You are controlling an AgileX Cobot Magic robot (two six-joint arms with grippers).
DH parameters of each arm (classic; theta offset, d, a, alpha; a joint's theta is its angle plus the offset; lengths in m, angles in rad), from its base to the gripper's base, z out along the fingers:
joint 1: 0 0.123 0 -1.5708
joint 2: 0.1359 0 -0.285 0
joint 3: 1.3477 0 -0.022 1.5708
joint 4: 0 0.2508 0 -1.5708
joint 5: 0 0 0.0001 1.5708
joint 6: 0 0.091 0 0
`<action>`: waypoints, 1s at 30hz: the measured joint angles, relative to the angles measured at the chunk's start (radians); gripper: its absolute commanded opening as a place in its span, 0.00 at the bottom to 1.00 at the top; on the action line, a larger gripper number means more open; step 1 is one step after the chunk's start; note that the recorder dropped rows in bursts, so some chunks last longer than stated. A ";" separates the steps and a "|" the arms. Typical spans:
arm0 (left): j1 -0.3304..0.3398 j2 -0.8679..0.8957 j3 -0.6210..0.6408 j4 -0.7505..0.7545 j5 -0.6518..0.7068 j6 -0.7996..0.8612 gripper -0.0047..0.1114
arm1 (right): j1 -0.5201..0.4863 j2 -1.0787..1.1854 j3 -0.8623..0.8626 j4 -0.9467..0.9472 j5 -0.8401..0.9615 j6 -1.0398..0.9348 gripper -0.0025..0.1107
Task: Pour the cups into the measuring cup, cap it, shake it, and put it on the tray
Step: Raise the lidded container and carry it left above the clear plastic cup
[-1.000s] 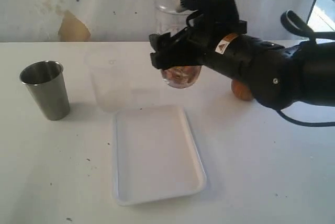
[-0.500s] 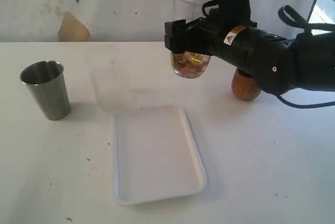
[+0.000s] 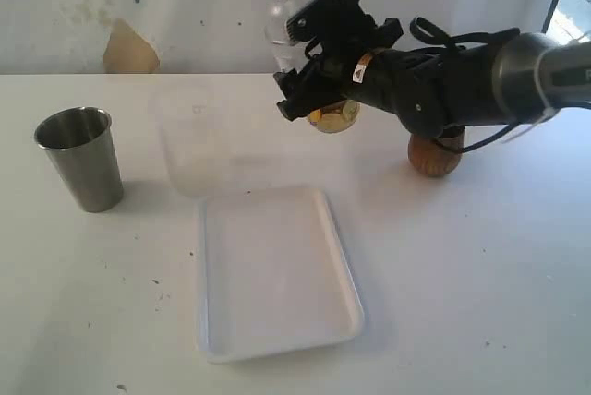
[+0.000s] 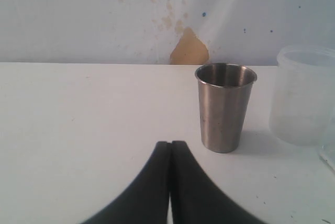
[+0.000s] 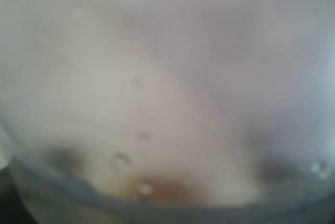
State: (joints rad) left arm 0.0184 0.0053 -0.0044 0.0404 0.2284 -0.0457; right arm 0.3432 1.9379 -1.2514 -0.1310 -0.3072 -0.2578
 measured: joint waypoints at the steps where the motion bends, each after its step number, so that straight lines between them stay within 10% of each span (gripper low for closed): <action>1: 0.000 0.000 0.000 0.000 0.000 0.000 0.04 | 0.000 0.015 -0.015 0.000 0.000 -0.013 0.02; 30: 0.000 0.000 0.000 0.000 0.000 0.000 0.04 | 0.000 0.162 -0.214 -0.011 0.004 -0.386 0.02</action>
State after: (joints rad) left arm 0.0184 0.0053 -0.0044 0.0404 0.2284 -0.0457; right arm 0.3432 2.1000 -1.4656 -0.1424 -0.3036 -0.6439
